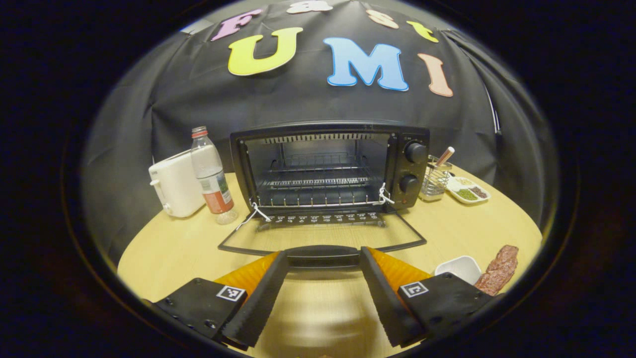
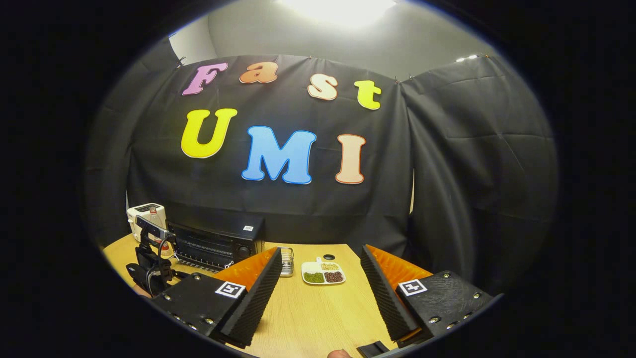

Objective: Open the electric oven with the left hand, put the food in, and close the electric oven.

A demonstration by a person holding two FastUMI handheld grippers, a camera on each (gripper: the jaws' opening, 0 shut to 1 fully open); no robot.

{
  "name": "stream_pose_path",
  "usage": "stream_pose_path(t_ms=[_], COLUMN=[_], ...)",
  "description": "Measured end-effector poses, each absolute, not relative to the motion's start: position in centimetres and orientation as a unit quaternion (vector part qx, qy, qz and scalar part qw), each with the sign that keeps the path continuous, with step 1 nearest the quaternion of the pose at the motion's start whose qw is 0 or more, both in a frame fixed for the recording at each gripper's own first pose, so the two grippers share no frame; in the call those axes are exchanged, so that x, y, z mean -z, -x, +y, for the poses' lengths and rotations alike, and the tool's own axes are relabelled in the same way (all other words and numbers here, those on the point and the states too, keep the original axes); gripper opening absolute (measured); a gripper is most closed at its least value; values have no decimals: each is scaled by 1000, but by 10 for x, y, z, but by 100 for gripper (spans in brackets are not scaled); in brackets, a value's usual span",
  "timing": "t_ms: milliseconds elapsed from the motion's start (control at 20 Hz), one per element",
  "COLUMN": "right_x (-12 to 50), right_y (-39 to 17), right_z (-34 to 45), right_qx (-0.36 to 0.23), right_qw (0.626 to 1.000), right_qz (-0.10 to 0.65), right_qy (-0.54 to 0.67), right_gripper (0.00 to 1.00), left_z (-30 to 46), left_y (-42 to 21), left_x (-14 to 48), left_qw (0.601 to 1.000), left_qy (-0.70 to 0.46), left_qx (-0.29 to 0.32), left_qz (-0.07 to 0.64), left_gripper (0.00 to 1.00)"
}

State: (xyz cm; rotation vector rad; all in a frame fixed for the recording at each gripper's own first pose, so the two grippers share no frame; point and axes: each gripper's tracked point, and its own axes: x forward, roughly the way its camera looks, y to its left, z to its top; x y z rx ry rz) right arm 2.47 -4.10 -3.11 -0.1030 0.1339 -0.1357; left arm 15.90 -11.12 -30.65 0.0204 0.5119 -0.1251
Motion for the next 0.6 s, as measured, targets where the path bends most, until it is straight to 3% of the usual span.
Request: stream_pose_path(t_ms=[600], right_x=[72], right_y=[-46], right_z=[-3], right_qx=[-6], right_qw=[993], right_qz=[112], right_qy=[-19], right_gripper=[96], left_z=[-68], left_y=[-142], left_x=[147], left_qw=[992], left_qy=[22], left_qx=[37], left_qz=[118], left_gripper=[100])
